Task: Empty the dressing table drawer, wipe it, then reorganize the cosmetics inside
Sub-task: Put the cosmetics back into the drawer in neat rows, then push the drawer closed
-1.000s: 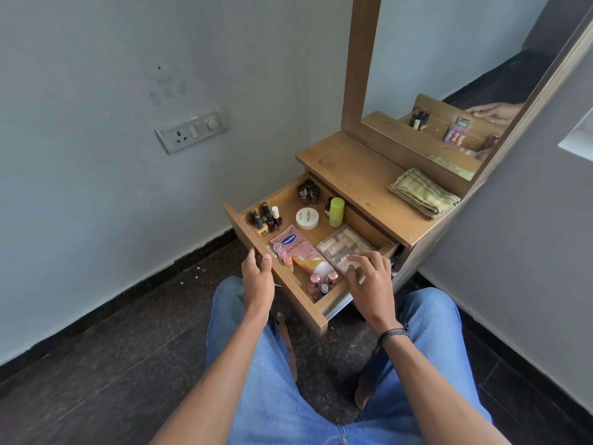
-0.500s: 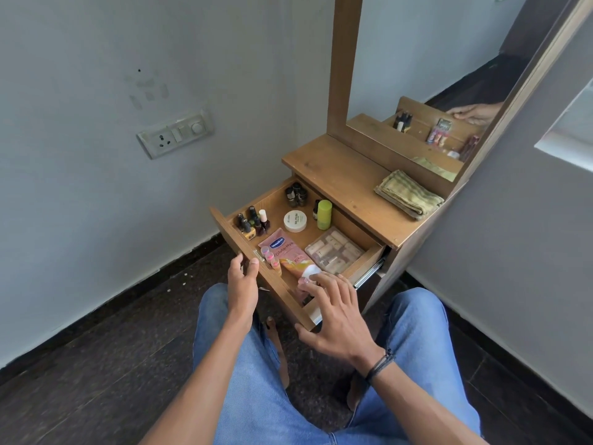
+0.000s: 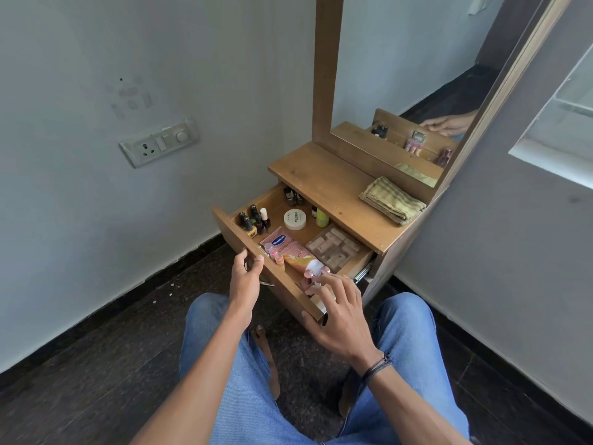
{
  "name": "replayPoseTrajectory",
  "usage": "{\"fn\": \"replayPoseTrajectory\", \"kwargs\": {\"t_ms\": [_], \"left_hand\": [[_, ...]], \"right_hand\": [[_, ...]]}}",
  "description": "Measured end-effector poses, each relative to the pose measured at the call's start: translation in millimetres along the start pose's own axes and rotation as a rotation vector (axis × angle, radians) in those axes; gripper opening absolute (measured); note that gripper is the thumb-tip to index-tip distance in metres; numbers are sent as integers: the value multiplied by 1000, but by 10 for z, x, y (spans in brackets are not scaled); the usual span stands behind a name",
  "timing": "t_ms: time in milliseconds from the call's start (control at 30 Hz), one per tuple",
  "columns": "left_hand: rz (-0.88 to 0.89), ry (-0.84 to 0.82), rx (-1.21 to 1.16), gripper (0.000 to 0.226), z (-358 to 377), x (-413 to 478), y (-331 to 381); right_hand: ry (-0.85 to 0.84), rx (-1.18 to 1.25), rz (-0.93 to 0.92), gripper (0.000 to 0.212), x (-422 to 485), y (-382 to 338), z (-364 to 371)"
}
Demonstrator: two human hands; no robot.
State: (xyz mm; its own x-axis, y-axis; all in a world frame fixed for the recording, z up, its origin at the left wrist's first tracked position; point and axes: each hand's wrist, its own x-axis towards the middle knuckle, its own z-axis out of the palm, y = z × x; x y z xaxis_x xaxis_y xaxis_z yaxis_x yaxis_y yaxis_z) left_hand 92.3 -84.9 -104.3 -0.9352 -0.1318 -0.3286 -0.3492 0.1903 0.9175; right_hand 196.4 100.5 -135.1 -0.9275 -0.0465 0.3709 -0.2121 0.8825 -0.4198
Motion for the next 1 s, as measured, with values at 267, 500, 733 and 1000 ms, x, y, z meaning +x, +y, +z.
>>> {"fn": "replayPoseTrajectory", "kwargs": {"t_ms": [267, 500, 733, 1000], "left_hand": [[-11, -95, 78, 52, 133, 118, 46], [-14, -145, 77, 55, 334, 183, 131], [-12, -204, 134, 59, 485, 222, 226], [12, -296, 196, 62, 686, 341, 395]], "right_hand": [[103, -73, 111, 56, 70, 132, -72], [187, -137, 189, 57, 106, 248, -64], [306, -210, 260, 67, 217, 343, -90], [317, -320, 301, 77, 391, 542, -172]]}}
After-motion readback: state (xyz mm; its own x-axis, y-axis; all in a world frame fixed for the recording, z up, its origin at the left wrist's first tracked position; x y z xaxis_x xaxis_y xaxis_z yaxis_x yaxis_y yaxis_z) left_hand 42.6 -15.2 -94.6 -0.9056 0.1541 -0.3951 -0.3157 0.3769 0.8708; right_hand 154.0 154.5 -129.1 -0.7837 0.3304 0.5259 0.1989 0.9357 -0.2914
